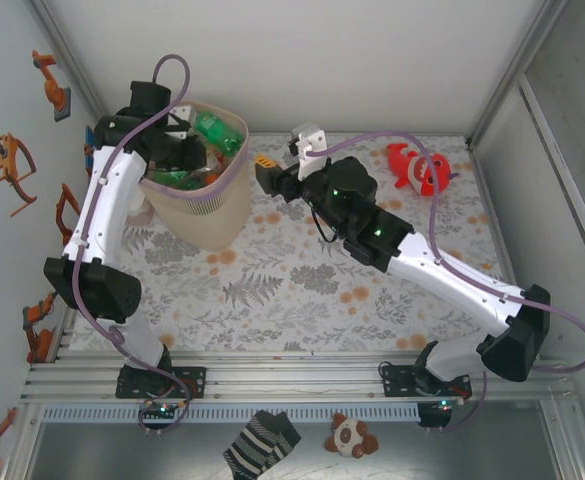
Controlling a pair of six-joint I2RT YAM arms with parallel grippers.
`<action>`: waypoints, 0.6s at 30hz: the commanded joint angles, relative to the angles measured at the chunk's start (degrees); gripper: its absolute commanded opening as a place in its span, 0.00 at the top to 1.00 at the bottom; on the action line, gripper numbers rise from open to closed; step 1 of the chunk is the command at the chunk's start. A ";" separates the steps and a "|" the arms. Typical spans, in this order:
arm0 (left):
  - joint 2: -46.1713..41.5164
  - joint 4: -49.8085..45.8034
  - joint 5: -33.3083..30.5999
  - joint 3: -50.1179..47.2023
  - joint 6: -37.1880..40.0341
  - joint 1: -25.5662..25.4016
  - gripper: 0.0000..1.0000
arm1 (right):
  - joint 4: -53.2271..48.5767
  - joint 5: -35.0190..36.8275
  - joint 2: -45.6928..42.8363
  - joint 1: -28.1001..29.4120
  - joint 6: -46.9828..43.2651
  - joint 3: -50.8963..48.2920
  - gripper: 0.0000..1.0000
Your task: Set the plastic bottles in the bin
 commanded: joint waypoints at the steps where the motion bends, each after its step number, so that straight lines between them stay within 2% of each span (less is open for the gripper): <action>1: 1.58 -1.82 -6.33 1.13 1.62 1.68 0.81 | 0.54 1.86 -2.18 0.19 -1.06 -0.90 0.23; 9: 2.38 -1.94 -6.34 1.52 1.09 3.24 0.81 | 0.46 2.14 -2.54 0.11 -1.37 -1.01 0.23; 15: -1.39 4.48 5.84 -0.27 -2.19 3.57 0.81 | -3.63 3.14 -1.43 -0.98 0.01 1.13 0.23; 18: -2.92 6.55 9.26 -0.58 -4.08 3.57 0.80 | -5.92 2.08 -0.75 -3.53 2.48 1.53 0.23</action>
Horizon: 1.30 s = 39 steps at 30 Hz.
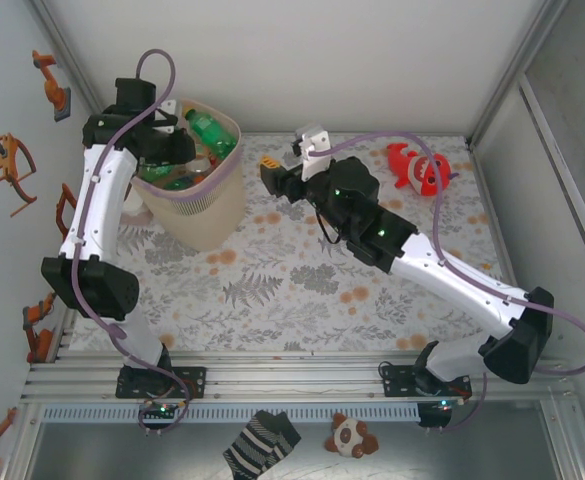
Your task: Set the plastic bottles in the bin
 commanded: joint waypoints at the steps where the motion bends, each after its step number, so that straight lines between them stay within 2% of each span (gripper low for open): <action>1: -3.42 3.79 6.52 -0.35 -3.13 0.09 0.80 | -3.20 0.07 0.19 -3.08 3.03 2.01 0.23; 13: -10.57 8.36 8.99 -3.93 -6.09 1.04 0.76 | -12.59 -8.39 5.44 -16.88 4.63 4.27 0.24; 22: -16.42 11.07 9.39 -11.87 -6.72 2.33 0.74 | -20.47 -16.44 16.21 -24.51 -2.11 10.57 0.26; 32: -21.74 12.82 10.01 -19.16 -8.45 2.82 0.74 | -27.05 -22.91 32.47 -27.29 -21.39 21.18 0.27; 37: -23.72 13.09 10.11 -21.28 -9.00 2.90 0.73 | -27.05 -32.51 39.86 -29.47 -33.58 24.65 0.26; 39: -24.16 12.97 10.33 -21.74 -9.32 2.90 0.73 | -26.96 -33.82 42.54 -30.03 -38.76 25.41 0.25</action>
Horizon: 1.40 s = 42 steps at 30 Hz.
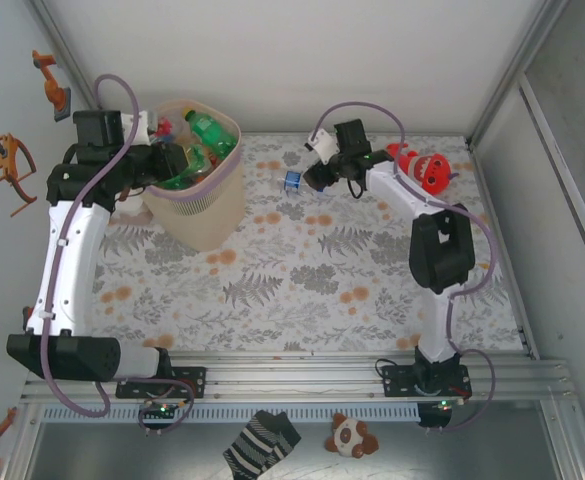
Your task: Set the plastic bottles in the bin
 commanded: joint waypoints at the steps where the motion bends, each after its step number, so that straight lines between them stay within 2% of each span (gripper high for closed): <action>1: -1.70 0.77 1.39 -1.11 -1.28 0.26 0.73 | -1.84 -5.71 3.60 -1.51 -13.63 3.11 0.24; 4: -2.44 0.65 1.42 -1.73 -1.47 0.26 0.73 | -6.12 -8.76 7.32 -2.79 -21.29 5.83 0.23; 8: -3.12 0.42 0.98 -2.18 -1.52 0.26 0.73 | -7.06 -9.76 10.60 -4.62 -25.28 7.55 0.23; 16: -3.40 0.38 1.76 -3.07 -2.16 0.26 0.73 | -4.42 -10.95 16.32 -6.55 -30.02 9.61 0.26; 26: -4.85 -0.31 1.50 -3.85 -2.28 0.26 0.73 | -2.44 -14.38 21.97 -6.56 -30.04 14.07 0.31; 35: -5.33 -0.31 1.48 -4.47 -2.43 0.26 0.73 | -2.31 -15.34 22.15 -6.47 -30.04 14.03 0.44; 42: -5.87 0.10 1.02 -4.56 -2.43 0.27 0.73 | -2.21 -16.14 19.26 -6.36 -30.14 11.92 0.60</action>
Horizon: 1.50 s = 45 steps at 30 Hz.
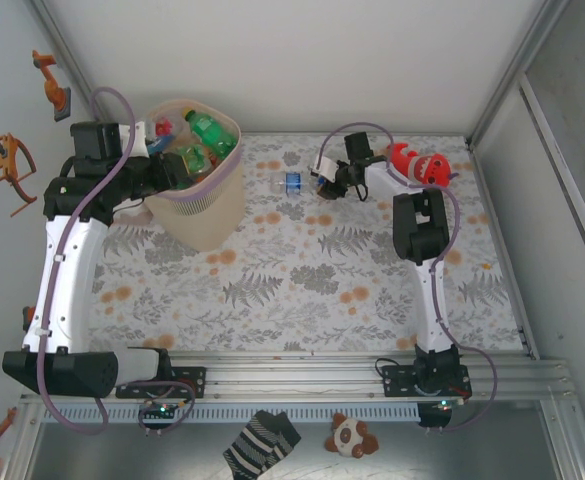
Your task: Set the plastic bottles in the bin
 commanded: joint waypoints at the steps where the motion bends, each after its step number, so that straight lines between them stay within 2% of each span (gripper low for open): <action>1: -1.81 0.18 0.43 -0.34 -0.78 0.26 0.73 | 0.11 -1.78 -2.56 0.47 -0.49 -1.45 0.61; 11: -2.26 2.49 1.15 -1.61 -2.21 0.17 0.73 | 2.80 -4.09 -12.06 1.02 1.80 -11.71 0.73; 22: -1.82 6.57 2.64 -3.35 -4.14 -1.03 0.71 | 8.02 -6.09 -24.64 1.03 7.89 -24.68 0.77; 25: -1.60 8.99 4.00 -3.25 -4.65 -2.25 0.65 | 11.44 -7.27 -30.23 1.02 11.28 -30.14 0.77; 32: -0.48 17.91 8.95 -3.13 -5.56 -6.51 0.35 | 21.33 -11.96 -44.28 1.09 20.16 -41.86 0.77; 35: 0.71 20.09 10.22 -2.39 -5.78 -8.24 0.26 | 25.16 -13.99 -49.45 1.13 23.40 -45.38 0.78; 41: 4.08 24.53 13.65 -0.91 -8.15 -11.65 0.22 | 30.57 -17.31 -58.03 1.36 27.92 -49.63 0.78; 45: 6.65 26.33 14.80 0.76 -9.02 -14.53 0.20 | 30.58 -18.70 -61.10 1.61 28.86 -50.04 0.78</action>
